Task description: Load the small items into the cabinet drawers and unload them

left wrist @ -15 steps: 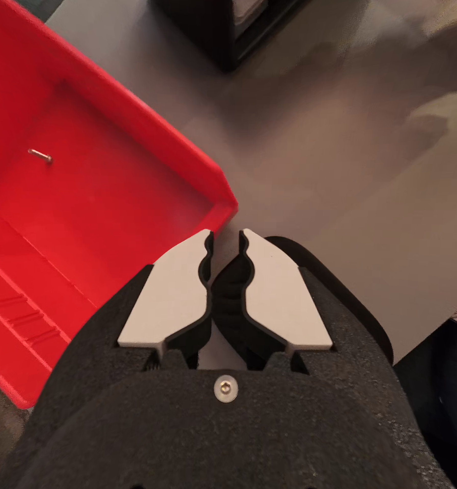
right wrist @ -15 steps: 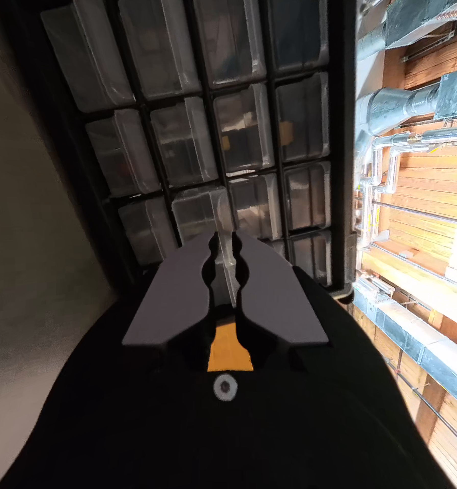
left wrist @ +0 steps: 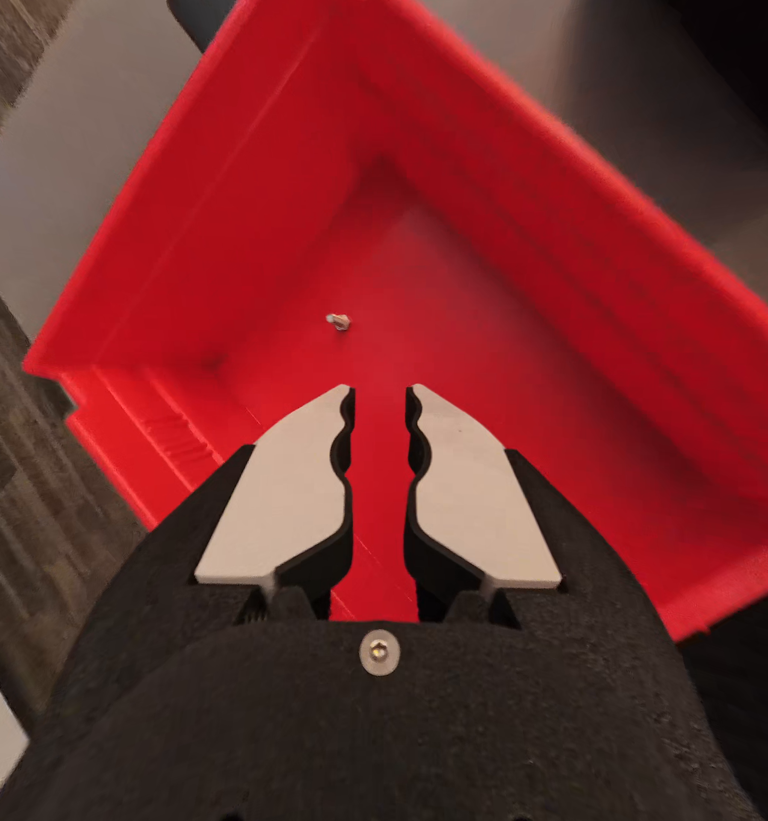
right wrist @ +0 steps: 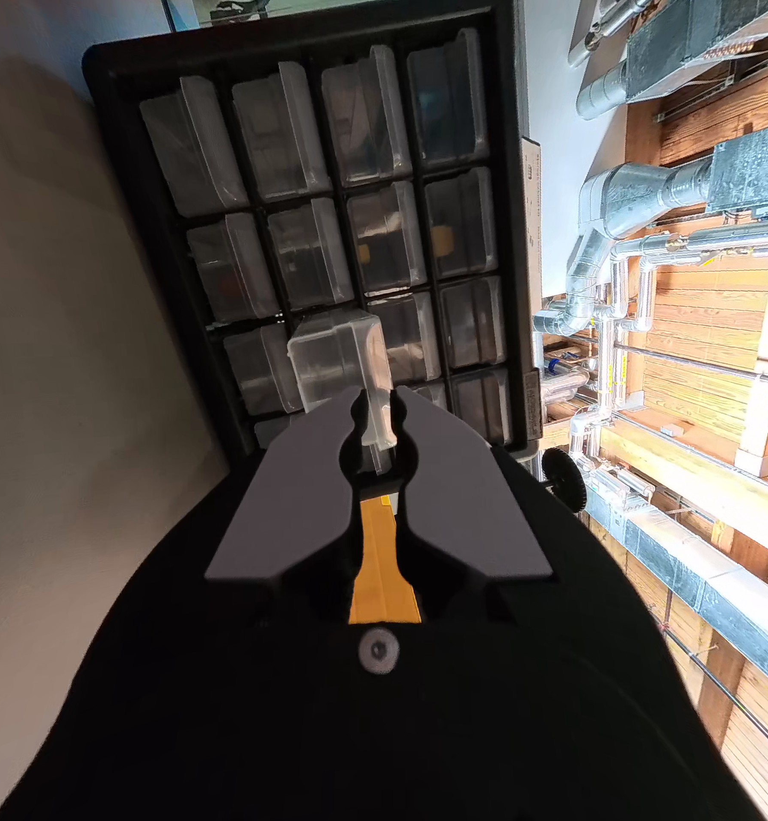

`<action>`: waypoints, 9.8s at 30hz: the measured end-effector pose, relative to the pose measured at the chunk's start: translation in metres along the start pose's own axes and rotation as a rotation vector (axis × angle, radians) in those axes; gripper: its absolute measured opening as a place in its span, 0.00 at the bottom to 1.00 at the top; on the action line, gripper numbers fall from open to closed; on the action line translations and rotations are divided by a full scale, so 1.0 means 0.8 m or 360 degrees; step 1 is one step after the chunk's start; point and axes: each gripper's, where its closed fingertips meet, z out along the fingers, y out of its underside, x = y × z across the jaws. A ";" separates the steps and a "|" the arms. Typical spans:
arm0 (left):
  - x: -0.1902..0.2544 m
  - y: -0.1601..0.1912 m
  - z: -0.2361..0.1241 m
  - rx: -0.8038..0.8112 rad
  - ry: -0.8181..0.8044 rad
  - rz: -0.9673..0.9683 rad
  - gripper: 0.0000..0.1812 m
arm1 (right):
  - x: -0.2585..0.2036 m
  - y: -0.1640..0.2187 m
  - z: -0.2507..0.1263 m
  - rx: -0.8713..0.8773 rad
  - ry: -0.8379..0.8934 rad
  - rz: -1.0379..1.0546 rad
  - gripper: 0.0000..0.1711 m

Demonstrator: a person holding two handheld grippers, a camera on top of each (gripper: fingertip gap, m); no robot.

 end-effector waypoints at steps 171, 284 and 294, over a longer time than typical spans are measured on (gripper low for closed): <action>0.277 -0.209 -0.141 0.1808 -0.0921 0.0208 0.14 | 0.227 0.026 0.088 0.0320 -0.0133 0.0649 0.11; 0.356 -0.212 -0.157 0.1428 -0.1814 0.1209 0.04 | 0.011 0.374 0.109 -0.1337 -0.1479 0.2056 0.27; 0.314 -0.250 -0.127 0.1271 -0.1772 0.1195 0.04 | 0.104 0.333 0.072 -0.0935 -0.1258 0.1986 0.27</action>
